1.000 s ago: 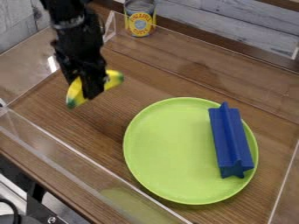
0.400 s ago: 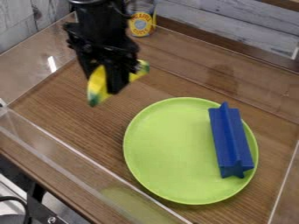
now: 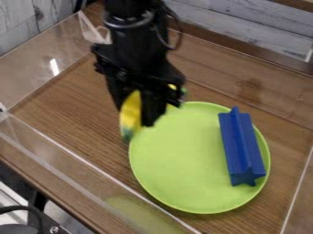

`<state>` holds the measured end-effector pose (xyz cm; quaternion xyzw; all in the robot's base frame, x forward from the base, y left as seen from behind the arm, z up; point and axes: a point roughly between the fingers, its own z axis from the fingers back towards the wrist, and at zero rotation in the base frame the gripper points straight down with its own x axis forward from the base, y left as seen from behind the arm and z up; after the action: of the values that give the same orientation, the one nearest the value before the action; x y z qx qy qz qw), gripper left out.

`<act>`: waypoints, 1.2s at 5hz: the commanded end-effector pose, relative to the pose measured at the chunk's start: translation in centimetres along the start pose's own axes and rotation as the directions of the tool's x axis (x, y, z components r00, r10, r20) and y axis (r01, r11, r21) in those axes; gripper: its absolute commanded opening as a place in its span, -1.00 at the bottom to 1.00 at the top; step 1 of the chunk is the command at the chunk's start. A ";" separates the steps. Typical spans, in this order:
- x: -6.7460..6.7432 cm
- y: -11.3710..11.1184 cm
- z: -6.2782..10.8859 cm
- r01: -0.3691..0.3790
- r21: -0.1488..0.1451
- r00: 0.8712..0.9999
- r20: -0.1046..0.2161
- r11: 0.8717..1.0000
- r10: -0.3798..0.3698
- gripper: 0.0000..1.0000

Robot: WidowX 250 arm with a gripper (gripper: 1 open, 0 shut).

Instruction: Put the banana in the green plate

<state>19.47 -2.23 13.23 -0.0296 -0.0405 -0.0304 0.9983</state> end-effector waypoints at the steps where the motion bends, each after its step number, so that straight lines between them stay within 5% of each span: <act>1: 0.3 -2.0 0.1 -0.013 0.005 0.999 0.044 1.000 0.013 -1.00; 3: 0.1 -5.0 -1.9 -0.038 0.007 0.997 0.070 0.999 0.038 -1.00; 6: 0.7 -3.9 -3.7 -0.052 0.000 0.995 0.083 0.999 0.052 -1.00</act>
<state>19.81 -6.38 9.31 -0.0277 -0.0693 -0.0067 0.9972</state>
